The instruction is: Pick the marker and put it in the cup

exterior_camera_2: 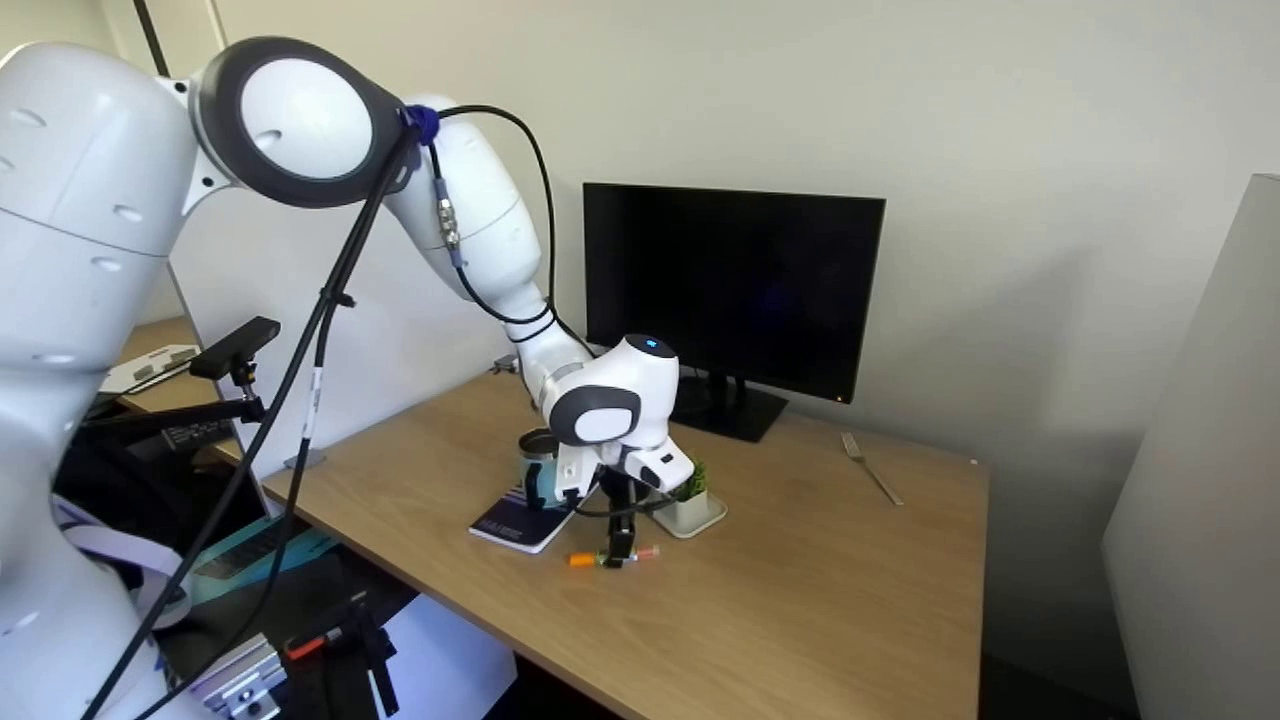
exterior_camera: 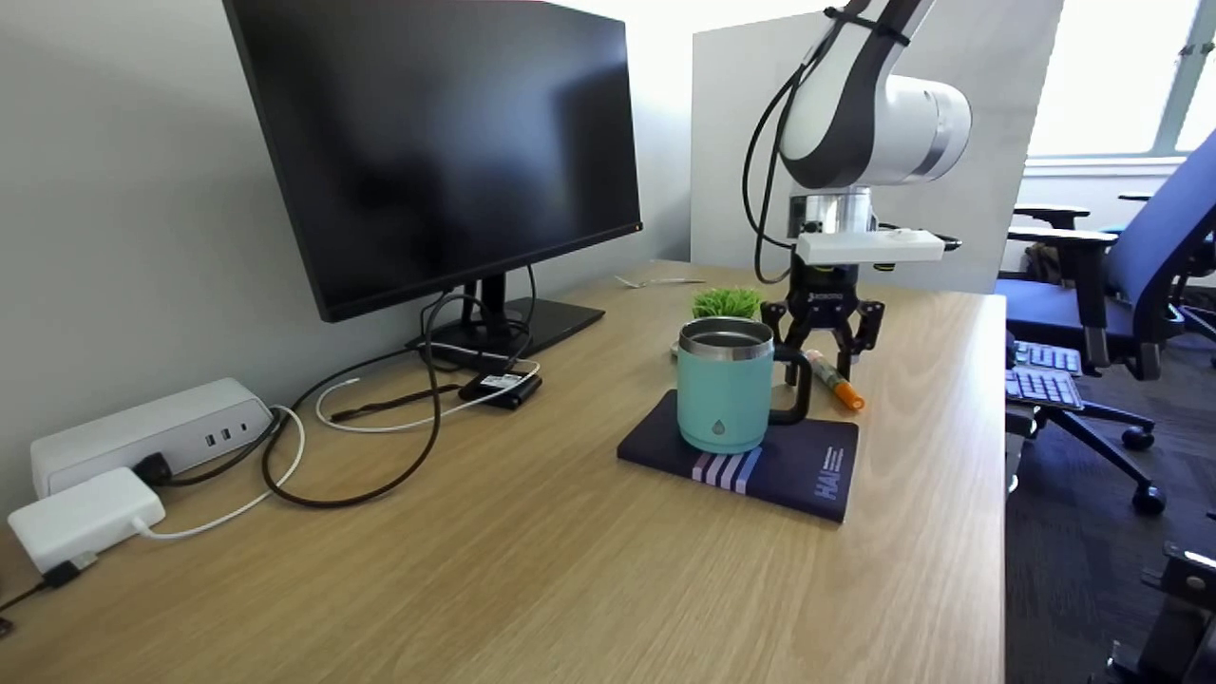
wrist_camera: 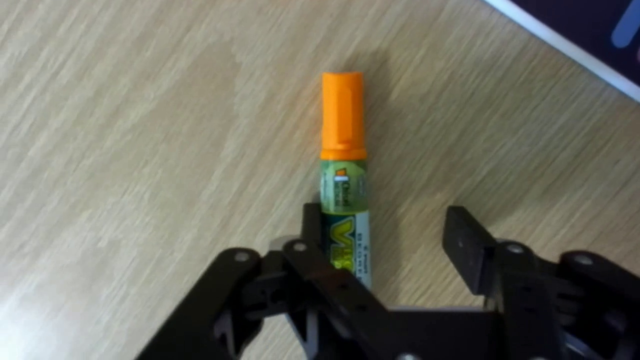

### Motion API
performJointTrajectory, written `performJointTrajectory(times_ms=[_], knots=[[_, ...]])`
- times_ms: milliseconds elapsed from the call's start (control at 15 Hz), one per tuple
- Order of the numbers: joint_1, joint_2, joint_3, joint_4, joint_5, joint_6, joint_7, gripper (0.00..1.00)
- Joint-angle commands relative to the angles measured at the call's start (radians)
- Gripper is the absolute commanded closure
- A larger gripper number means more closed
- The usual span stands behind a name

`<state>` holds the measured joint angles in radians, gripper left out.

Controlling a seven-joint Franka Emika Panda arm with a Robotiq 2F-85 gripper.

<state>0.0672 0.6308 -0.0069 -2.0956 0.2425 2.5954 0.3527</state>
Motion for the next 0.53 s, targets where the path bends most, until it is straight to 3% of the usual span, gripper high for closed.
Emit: performJointTrajectory(times_ms=[0,333,467], knots=[[0.012,0.014,-0.014,0.010,-0.011,0.012,0.011,0.66],[0.011,0.008,-0.025,0.011,-0.018,0.005,0.013,0.99],[0.012,0.004,-0.026,0.008,-0.018,0.008,0.014,0.94]])
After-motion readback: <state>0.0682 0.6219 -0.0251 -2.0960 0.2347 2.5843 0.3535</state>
